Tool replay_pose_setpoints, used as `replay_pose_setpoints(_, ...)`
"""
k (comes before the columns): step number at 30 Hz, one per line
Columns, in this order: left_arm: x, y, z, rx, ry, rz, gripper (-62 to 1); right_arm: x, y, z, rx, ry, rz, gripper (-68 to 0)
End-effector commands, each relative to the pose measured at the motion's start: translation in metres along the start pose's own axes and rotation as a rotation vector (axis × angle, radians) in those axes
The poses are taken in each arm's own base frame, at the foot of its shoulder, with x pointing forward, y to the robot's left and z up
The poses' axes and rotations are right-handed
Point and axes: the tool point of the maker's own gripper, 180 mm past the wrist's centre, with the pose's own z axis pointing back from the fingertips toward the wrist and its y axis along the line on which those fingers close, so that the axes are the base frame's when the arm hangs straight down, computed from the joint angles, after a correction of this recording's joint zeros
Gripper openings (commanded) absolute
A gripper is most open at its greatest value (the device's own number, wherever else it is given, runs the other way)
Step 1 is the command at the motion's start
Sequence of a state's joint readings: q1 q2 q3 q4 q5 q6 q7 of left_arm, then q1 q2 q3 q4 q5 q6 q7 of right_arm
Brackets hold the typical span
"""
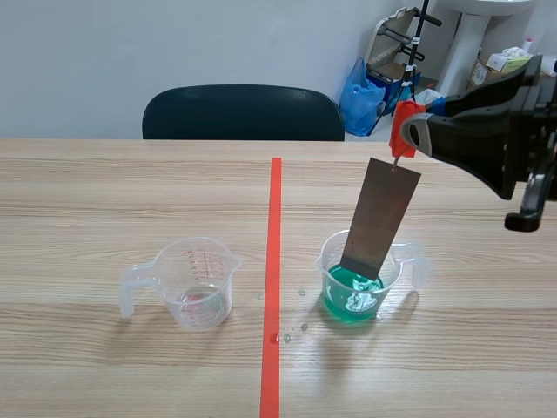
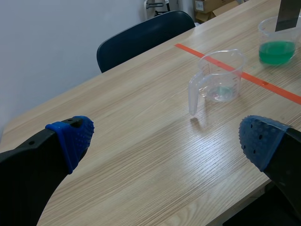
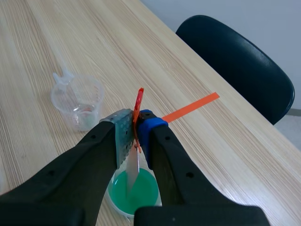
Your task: Do the redox reaction experiment
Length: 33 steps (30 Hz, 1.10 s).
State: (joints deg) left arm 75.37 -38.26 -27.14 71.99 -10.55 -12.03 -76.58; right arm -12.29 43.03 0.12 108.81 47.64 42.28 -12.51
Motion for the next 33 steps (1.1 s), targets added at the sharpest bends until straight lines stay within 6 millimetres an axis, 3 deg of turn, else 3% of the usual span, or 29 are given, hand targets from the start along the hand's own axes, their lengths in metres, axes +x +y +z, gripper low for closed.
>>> replay_pose_setpoints(1, 0.004, 0.001, -0.001, 0.012, -0.023, 0.003, 1.4, 0.016, -0.001, 0.002, 0.008, -0.038, 0.019, -66.7)
replay_pose_setpoints(13, 0.004, 0.001, -0.001, 0.012, -0.023, 0.003, 1.4, 0.036, 0.003, 0.007, 0.019, -0.055, 0.019, -66.7)
replay_pose_setpoints(33, 0.005, 0.001, -0.001, 0.012, -0.028, 0.003, 1.4, 0.035, 0.004, 0.007, 0.026, -0.045, 0.010, -66.7)
